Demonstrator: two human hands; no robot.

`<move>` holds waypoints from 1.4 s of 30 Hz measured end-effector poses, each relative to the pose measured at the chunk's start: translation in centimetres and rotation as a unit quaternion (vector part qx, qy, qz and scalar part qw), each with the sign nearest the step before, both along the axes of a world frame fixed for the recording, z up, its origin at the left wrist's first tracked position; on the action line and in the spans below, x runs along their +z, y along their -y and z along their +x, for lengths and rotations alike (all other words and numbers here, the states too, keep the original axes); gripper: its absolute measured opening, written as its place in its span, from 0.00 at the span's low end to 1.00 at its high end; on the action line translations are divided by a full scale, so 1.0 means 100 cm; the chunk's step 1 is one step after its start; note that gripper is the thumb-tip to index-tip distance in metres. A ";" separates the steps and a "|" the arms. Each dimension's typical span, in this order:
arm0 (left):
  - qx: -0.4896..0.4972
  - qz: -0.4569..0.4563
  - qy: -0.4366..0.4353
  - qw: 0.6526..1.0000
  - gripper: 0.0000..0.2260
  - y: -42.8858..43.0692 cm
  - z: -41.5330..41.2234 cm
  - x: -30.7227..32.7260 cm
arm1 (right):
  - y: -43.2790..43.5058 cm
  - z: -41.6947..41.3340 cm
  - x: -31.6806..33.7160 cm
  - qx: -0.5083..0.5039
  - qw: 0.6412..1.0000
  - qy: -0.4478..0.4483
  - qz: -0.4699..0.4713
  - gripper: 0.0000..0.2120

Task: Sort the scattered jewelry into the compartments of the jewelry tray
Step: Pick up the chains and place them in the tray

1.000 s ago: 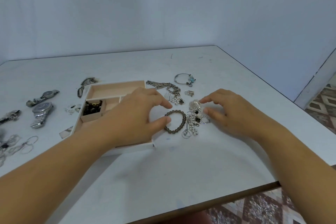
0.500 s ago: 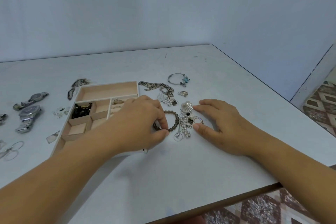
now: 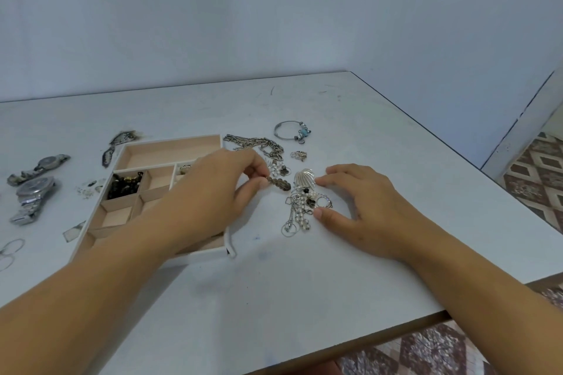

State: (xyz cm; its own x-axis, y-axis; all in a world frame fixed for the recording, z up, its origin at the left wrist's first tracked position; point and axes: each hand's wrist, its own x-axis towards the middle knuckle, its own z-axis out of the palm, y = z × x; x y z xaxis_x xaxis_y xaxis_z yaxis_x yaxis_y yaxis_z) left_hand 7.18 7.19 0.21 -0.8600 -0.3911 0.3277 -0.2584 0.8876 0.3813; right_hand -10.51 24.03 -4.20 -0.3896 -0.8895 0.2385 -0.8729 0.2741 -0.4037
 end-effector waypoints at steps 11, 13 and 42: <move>0.048 0.096 -0.130 0.986 0.07 0.012 -0.005 0.006 | 0.000 -0.002 0.001 0.011 1.000 -0.012 0.004 0.27; 0.064 0.111 -0.164 0.978 0.07 0.013 -0.006 0.006 | 0.001 -0.003 0.002 0.013 1.000 -0.014 0.008 0.28; 0.086 0.255 -0.227 0.936 0.06 0.046 -0.010 0.008 | 0.139 -0.051 0.028 0.006 0.980 -0.199 0.014 0.09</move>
